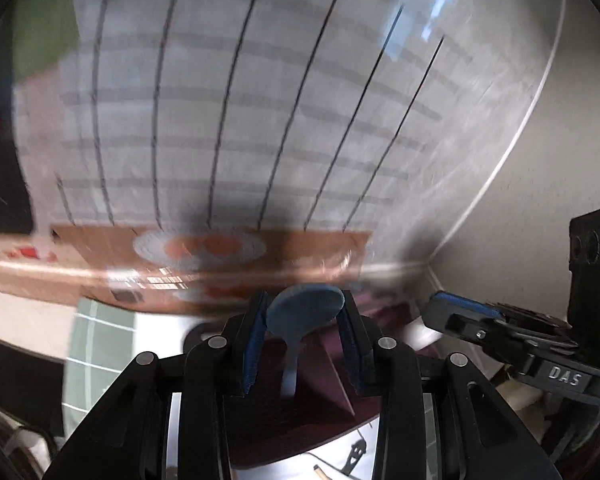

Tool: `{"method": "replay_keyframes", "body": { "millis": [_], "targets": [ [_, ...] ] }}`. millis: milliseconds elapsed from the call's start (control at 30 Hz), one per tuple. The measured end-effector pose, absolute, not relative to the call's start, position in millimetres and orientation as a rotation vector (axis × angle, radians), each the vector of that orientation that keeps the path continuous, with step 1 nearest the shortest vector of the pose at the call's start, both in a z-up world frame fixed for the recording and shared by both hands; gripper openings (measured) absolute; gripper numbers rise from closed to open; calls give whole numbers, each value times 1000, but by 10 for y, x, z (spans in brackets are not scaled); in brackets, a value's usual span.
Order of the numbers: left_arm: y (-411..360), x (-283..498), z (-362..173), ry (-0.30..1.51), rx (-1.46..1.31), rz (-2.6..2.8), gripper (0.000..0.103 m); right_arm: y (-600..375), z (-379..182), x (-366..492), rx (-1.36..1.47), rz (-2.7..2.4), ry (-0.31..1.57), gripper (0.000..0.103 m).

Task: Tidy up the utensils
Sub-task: 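Drop the blue spoon into the purple caddy with the left gripper while the right holds the white spoon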

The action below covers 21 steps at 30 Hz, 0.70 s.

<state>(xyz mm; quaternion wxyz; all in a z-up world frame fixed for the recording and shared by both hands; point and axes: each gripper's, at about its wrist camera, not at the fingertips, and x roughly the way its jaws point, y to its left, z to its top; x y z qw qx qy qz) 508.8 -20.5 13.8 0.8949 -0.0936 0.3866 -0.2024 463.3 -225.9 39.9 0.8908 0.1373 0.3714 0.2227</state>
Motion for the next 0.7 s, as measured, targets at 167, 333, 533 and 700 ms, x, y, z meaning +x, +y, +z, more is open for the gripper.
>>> {"method": "replay_keyframes", "body": {
  "millis": [167,333,533,700],
  "targets": [
    [-162,5068,137,822,-210,-413,64,-2269,317,4676,232,403,794,24],
    [85,4698,388,775,-209,-350,65,-2254,594,4349,133,345,724,24],
    [453,4033,260,809,-146,-233,66,-2103,566,3708,-56,280,734,25],
    [736,3488,-145,885,-197,-186,66,-1920,103,3317,-187,261,824,27]
  ]
}}
